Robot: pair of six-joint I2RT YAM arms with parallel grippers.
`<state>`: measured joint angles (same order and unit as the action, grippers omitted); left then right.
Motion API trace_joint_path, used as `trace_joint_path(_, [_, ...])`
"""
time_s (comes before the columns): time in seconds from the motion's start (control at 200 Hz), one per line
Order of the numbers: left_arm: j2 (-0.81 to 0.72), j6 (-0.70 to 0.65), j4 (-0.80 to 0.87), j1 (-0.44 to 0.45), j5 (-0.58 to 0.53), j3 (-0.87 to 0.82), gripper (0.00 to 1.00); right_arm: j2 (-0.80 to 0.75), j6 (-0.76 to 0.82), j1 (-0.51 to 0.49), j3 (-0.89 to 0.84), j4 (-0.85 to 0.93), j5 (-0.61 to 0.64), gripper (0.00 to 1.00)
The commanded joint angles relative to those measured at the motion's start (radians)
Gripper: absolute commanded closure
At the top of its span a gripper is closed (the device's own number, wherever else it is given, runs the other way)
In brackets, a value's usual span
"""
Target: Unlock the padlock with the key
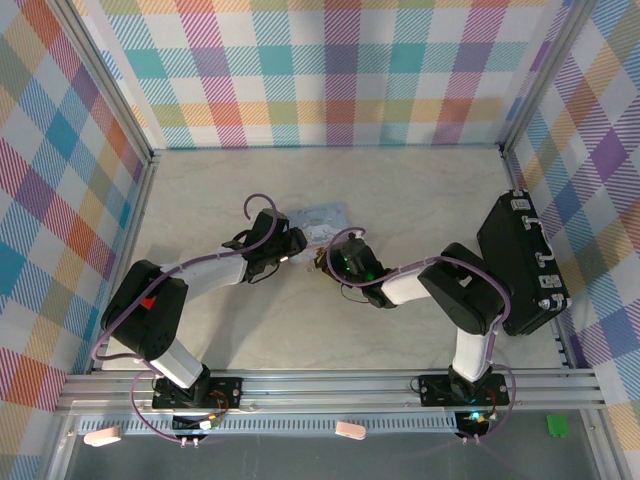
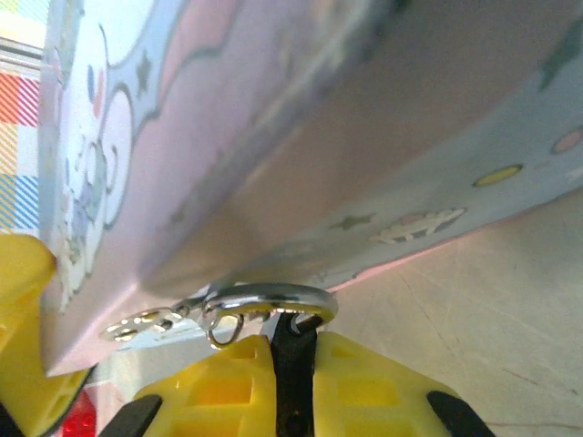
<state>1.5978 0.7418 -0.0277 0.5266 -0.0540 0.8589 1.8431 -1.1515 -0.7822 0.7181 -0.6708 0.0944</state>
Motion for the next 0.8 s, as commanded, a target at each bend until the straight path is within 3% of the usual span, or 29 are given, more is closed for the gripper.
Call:
trace_joint_path(0.0, [0.011, -0.005, 0.148, -0.007, 0.000, -0.038, 0.43, -0.024, -0.041, 0.007, -0.012, -0.085, -0.012, 1.00])
trace_joint_path(0.335, [-0.039, -0.027, 0.123, -0.011, 0.033, -0.020, 0.39, -0.144, 0.041, 0.028, -0.058, 0.066, 0.023, 1.00])
trace_joint_path(0.435, [-0.069, -0.065, 0.129, -0.048, 0.083, -0.006, 0.38, -0.170, 0.053, 0.038, -0.070, 0.097, -0.007, 1.00])
trace_joint_path(0.575, [-0.236, -0.137, 0.144, -0.155, 0.128, -0.067, 0.35, -0.254, 0.139, 0.041, -0.078, 0.243, -0.016, 1.00])
trace_joint_path(0.735, [-0.440, -0.265, 0.231, -0.182, 0.045, -0.151, 0.31, -0.383, 0.300, 0.051, -0.077, 0.501, -0.018, 1.00])
trace_joint_path(0.795, [-0.512, -0.281, 0.230, -0.193, 0.032, -0.213, 0.30, -0.409, 0.338, 0.065, -0.062, 0.600, -0.076, 1.00])
